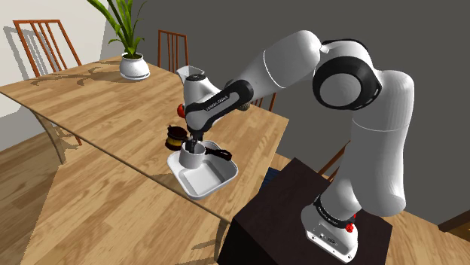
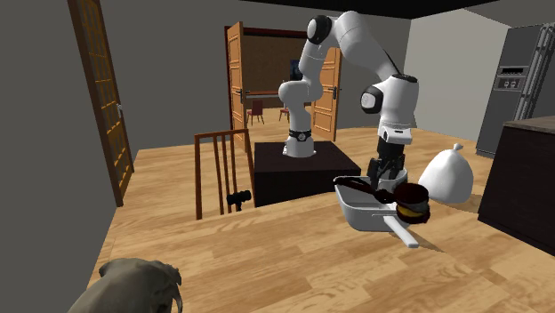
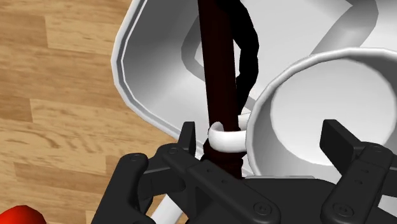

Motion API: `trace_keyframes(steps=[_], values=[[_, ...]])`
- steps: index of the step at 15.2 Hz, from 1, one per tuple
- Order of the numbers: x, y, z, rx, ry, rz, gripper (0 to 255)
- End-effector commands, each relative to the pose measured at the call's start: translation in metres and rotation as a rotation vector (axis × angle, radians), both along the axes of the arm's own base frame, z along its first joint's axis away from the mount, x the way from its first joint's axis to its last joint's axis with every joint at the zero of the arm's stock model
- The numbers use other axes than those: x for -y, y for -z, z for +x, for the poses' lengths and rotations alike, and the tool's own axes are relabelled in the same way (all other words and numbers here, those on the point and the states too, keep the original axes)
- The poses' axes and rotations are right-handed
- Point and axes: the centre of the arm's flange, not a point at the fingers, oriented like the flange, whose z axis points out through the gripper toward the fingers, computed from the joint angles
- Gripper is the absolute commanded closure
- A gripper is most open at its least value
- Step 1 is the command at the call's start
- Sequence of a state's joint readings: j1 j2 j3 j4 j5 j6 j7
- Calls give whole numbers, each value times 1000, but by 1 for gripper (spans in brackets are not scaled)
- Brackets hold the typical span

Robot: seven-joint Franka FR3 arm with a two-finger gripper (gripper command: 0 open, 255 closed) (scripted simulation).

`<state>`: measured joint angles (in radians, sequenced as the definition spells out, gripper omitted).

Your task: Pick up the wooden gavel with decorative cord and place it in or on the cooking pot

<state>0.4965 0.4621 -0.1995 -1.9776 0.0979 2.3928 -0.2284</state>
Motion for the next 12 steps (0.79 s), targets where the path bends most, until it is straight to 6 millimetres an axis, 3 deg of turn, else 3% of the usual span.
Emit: trace_keyframes(steps=[1, 4, 12], values=[[-1, -13, 0, 0, 0, 0, 0], [-2, -50, 1, 0, 0, 0, 0], [-2, -50, 1, 0, 0, 0, 0]])
